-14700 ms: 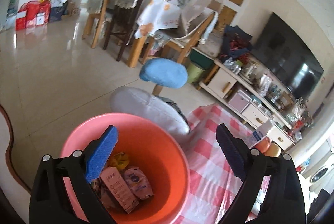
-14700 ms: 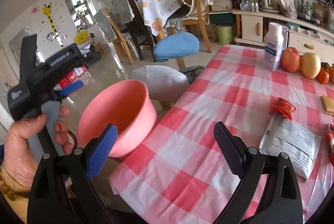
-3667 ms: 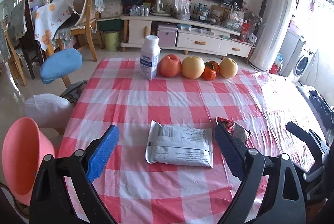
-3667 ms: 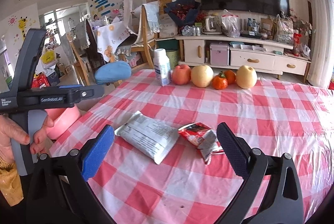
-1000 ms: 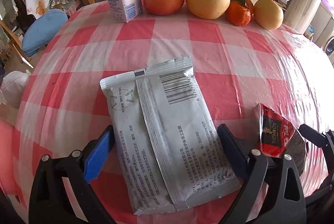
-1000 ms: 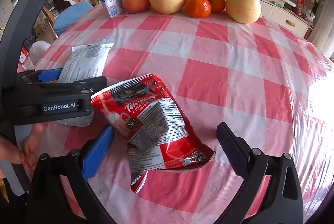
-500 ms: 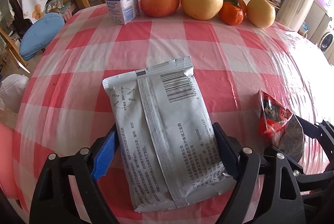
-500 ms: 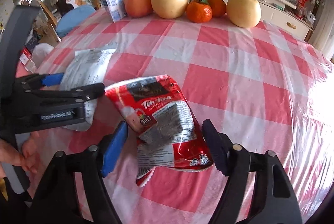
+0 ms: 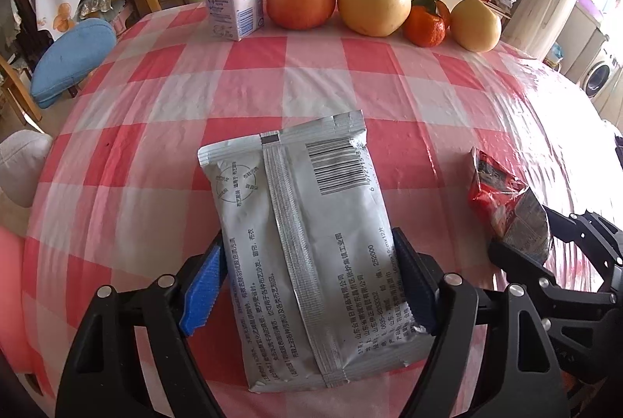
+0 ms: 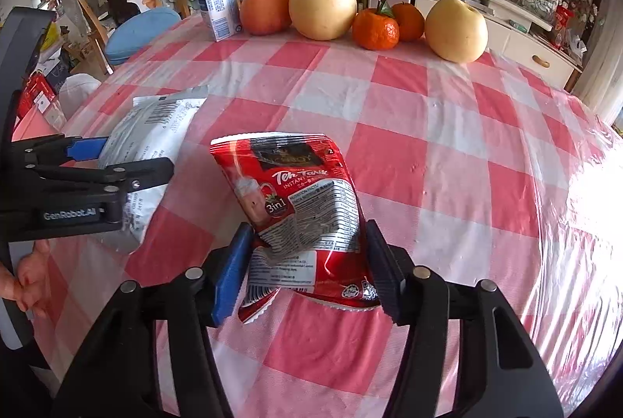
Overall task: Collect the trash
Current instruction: 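Grasp the white packet with the left tool while the right tool grasps the red sachet, then carry the white packet and red sachet over the pink basin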
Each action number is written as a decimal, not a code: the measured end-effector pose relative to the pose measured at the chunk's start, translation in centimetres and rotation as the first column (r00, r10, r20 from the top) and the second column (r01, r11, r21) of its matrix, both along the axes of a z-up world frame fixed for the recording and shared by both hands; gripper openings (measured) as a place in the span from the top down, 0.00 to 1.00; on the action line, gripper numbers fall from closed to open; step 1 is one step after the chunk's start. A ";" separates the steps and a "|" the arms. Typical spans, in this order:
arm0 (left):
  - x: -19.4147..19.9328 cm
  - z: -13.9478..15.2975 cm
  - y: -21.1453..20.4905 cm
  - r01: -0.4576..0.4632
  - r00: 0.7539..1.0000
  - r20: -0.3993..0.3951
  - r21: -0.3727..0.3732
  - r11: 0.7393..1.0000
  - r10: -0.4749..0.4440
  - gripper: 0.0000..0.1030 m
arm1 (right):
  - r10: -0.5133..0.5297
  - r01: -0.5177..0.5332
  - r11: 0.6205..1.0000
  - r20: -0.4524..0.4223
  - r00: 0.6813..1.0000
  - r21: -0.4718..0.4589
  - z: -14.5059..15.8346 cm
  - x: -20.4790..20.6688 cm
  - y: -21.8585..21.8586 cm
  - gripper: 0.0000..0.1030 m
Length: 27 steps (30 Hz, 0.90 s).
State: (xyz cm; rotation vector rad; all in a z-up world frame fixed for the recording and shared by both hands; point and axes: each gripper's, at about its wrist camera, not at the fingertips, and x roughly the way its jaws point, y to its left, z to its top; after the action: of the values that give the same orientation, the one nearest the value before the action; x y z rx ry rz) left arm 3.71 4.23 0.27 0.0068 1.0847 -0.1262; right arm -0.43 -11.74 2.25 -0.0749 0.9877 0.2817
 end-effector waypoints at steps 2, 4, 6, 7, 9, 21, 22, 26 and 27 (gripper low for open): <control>-0.1 0.2 0.3 0.000 1.000 0.003 -0.004 1.000 0.000 0.23 | -0.004 0.004 1.000 0.006 1.000 -0.003 0.0 -0.1 0.1 0.45; -0.4 0.4 0.8 -0.002 1.000 0.009 -0.008 1.000 0.003 0.23 | -0.011 0.012 1.000 0.013 1.000 -0.008 0.0 -0.2 0.2 0.46; -0.5 0.8 1.3 -0.006 1.000 0.016 -0.014 1.000 0.007 0.23 | -0.015 0.016 1.000 0.020 1.000 -0.016 0.1 -0.3 0.2 0.46; -0.6 1.0 1.5 -0.008 1.000 0.021 -0.018 1.000 0.009 0.23 | -0.017 0.017 1.000 0.023 1.000 -0.020 0.1 -0.3 0.3 0.46; -0.8 1.7 2.0 -0.009 0.999 0.037 -0.027 1.000 0.010 0.23 | -0.021 0.022 0.999 0.030 0.999 -0.024 0.1 -0.5 0.4 0.46; -3.2 5.8 4.5 -0.013 0.987 0.158 -0.001 1.000 0.013 0.23 | -0.043 0.039 0.997 0.065 0.997 0.061 1.6 -2.3 1.1 0.46; -3.5 6.2 4.8 -0.018 0.985 0.170 0.005 1.000 0.017 0.23 | -0.044 0.039 0.997 0.064 0.997 0.069 1.7 -2.5 1.2 0.46; -4.3 7.3 6.0 -0.033 0.977 0.211 0.031 0.999 0.026 0.23 | -0.052 0.046 0.995 0.055 0.997 0.092 1.9 -3.0 1.7 0.46; -4.4 7.5 6.3 -0.037 0.976 0.216 0.030 0.999 0.030 0.23 | -0.053 0.047 0.994 0.054 0.997 0.096 1.9 -3.1 1.8 0.46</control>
State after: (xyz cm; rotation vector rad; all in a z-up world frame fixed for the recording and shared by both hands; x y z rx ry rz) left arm -0.66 10.50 7.75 0.0319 0.8692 -0.0747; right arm -3.56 -9.90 4.14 0.0276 0.9171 0.2785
